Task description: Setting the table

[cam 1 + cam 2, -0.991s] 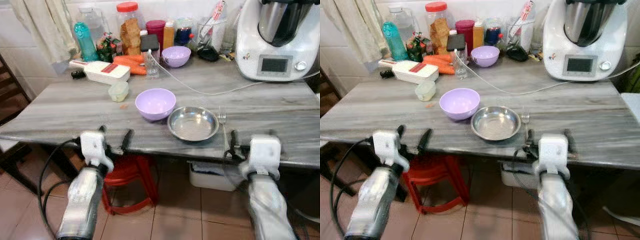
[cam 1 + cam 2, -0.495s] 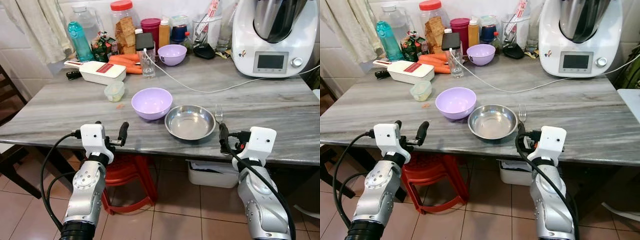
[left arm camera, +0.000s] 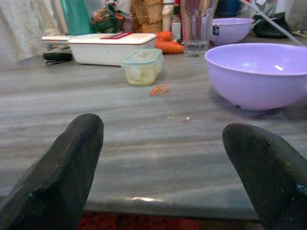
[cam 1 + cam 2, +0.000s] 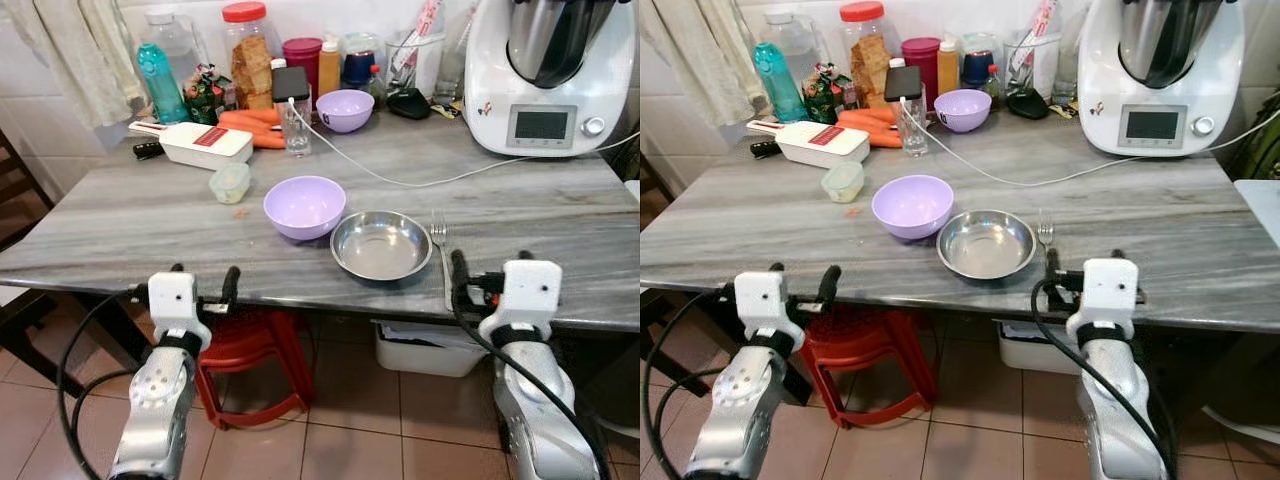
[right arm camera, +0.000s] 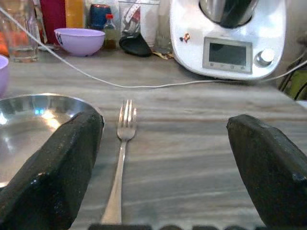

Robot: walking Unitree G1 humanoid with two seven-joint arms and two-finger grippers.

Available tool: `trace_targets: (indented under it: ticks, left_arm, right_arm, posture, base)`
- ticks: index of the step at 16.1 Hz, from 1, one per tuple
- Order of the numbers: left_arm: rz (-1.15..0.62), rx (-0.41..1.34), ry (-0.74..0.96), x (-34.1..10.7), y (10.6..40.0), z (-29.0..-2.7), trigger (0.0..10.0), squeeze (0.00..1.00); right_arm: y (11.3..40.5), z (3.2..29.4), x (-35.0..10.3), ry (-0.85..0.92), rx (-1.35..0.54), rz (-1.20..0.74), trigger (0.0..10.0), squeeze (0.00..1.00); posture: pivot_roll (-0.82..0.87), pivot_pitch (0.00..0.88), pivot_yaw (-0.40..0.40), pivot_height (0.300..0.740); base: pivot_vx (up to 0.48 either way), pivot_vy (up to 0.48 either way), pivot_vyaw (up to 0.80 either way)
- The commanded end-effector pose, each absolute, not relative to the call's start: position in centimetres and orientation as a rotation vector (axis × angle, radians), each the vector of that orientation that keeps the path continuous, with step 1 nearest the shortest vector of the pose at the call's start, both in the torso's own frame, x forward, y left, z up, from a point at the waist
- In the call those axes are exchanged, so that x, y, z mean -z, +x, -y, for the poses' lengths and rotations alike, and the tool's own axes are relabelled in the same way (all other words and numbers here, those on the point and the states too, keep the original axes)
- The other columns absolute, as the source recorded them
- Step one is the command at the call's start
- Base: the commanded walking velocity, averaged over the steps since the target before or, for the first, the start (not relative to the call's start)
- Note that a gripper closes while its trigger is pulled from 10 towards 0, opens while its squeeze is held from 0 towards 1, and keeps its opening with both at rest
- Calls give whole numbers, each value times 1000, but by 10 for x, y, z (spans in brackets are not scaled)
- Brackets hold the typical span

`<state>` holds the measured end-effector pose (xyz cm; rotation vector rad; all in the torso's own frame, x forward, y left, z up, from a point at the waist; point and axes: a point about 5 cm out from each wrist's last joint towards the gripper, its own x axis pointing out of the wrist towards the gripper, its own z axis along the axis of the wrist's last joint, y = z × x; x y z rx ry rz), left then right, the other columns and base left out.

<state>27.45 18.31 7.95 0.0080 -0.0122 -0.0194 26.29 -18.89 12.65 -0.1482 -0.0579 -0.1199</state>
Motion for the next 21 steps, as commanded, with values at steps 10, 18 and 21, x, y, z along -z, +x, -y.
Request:
trace_targets:
  ticks: [10, 18, 21]
  left_arm:
    - [12, -4, 49, -80, 277, -181, 10000, 0]
    - [3, -10, 57, -80, 279, -180, 10000, 0]
    - [2, -12, 56, -81, 281, -179, 10000, 0]
  right_arm:
    - [260, 185, -125, -143, 125, 59, 10000, 0]
    - [260, 184, -123, -127, 119, 52, 10000, 0]
    - [261, 186, -120, -157, 153, 57, 10000, 0]
  posture:
    - [-124, 0, 89, 740]
    - [-123, 0, 90, 740]
    - [-125, 0, 93, 740]
  base:
    - [0, 0, 0]
    - [0, 0, 0]
    - [-251, 0, 0]
